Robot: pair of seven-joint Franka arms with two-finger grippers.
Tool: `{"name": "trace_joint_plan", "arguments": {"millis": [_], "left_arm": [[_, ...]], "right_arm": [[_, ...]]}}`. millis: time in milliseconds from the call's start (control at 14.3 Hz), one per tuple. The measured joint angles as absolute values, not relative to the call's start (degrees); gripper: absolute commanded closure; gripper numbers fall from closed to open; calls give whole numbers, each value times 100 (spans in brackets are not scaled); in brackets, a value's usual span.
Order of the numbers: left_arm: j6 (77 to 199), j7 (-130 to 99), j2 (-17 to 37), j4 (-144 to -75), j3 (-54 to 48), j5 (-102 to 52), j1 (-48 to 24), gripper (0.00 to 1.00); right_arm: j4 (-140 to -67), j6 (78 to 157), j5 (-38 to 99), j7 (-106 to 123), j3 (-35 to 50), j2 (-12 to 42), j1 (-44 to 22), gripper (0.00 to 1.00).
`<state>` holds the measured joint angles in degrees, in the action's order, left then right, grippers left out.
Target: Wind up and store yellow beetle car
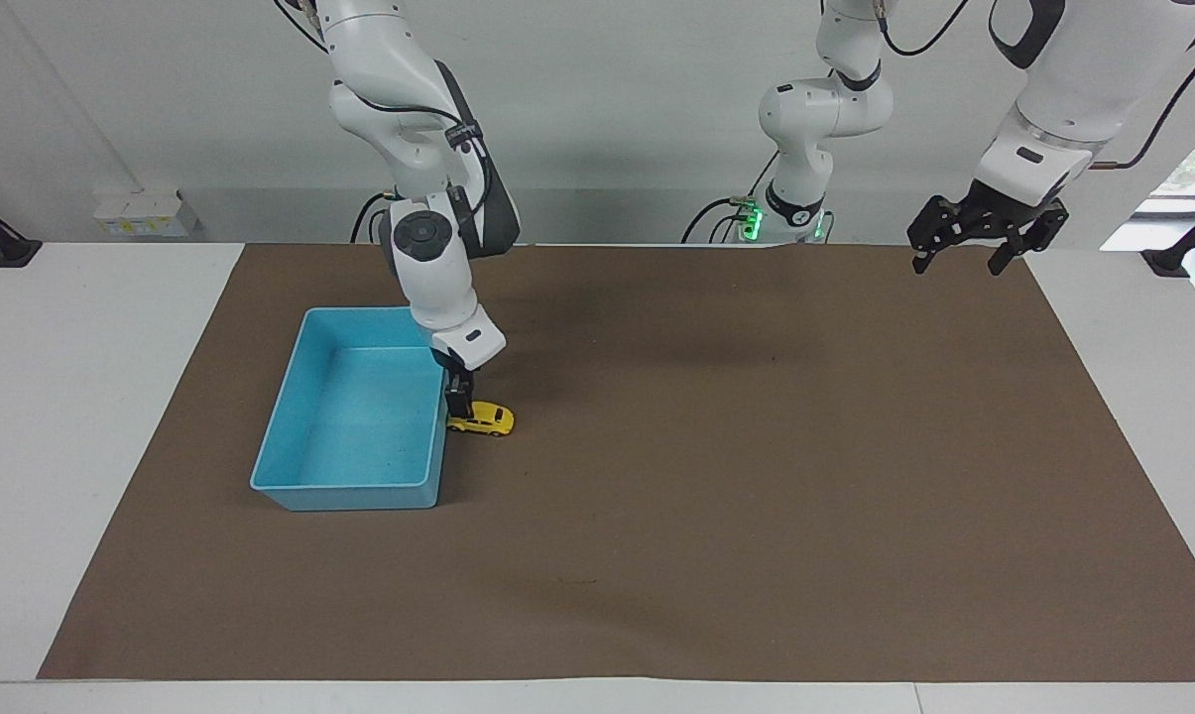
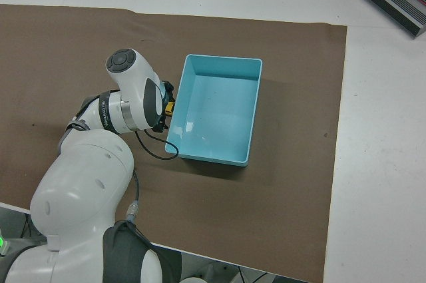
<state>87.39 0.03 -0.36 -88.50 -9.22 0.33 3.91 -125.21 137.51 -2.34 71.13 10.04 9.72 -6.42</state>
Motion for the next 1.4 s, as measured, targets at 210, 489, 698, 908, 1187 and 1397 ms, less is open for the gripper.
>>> {"name": "trace_joint_plan", "arguments": {"millis": [210,489,698,908,1187,1397], "left_arm": [[8736,3,-39,-8850,-922,33,392,0],[8735,3,-40,-8850,-922,33,393,0],[8734,3,-40,-8850,-922,33,393,0],[8733,3,-43,-8850,-922,33,393,0],[8731,3,-45,-8850,-922,33,393,0],[8731,3,-46,-8850,-922,33,393,0]], "right_arm": [[-12522,14032,-314,6916,1005,1120,-643,7],[-12507,14102,-393,6676,1017,1192,-650,48],[-12437,14212,-399,6459,1027,1318,-669,93],[-12383,14209,-400,6424,1031,1352,-672,100],[-12099,14036,-408,6424,1039,1432,-713,100],[-11484,13646,-407,6178,1051,1547,-932,100]]}}
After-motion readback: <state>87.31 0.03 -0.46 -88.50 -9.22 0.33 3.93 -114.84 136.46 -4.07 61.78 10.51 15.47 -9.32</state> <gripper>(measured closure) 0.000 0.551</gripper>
